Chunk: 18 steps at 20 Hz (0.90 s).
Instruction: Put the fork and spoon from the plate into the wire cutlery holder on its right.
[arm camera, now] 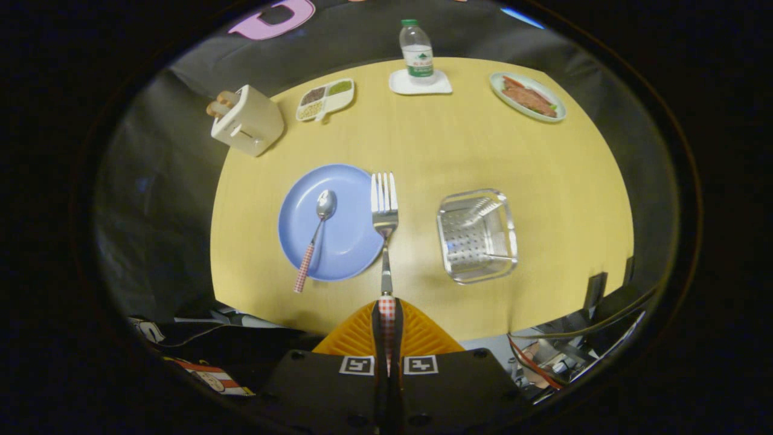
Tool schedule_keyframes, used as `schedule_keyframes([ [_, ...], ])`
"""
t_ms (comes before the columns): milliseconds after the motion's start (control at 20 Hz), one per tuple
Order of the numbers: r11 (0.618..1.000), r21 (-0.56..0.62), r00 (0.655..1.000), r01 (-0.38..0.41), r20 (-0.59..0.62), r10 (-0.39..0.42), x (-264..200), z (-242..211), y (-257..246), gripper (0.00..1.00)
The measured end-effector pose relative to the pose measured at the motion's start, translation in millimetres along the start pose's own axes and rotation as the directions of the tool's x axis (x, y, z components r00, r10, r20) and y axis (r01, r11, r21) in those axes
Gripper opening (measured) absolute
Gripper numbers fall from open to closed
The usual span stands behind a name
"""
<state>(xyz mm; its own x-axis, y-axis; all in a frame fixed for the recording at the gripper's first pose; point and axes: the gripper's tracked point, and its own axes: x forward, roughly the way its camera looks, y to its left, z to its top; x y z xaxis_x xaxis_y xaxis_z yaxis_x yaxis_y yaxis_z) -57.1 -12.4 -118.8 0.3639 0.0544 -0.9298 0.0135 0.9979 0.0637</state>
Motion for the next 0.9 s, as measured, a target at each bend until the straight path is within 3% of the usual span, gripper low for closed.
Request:
schedule_keyframes([
  [350, 0.993, -0.077, 0.98, 0.092, -0.168, -0.103, -13.3, -12.9, -64.5, 0.04],
  [600, 0.982, -0.17, 0.921, 0.087, -0.363, -0.144, -0.3, -23.8, -74.3, 0.04],
  [900, 0.976, -0.21, 0.852, 0.061, -0.498, -0.161, 14.7, -14.6, -74.9, 0.04],
])
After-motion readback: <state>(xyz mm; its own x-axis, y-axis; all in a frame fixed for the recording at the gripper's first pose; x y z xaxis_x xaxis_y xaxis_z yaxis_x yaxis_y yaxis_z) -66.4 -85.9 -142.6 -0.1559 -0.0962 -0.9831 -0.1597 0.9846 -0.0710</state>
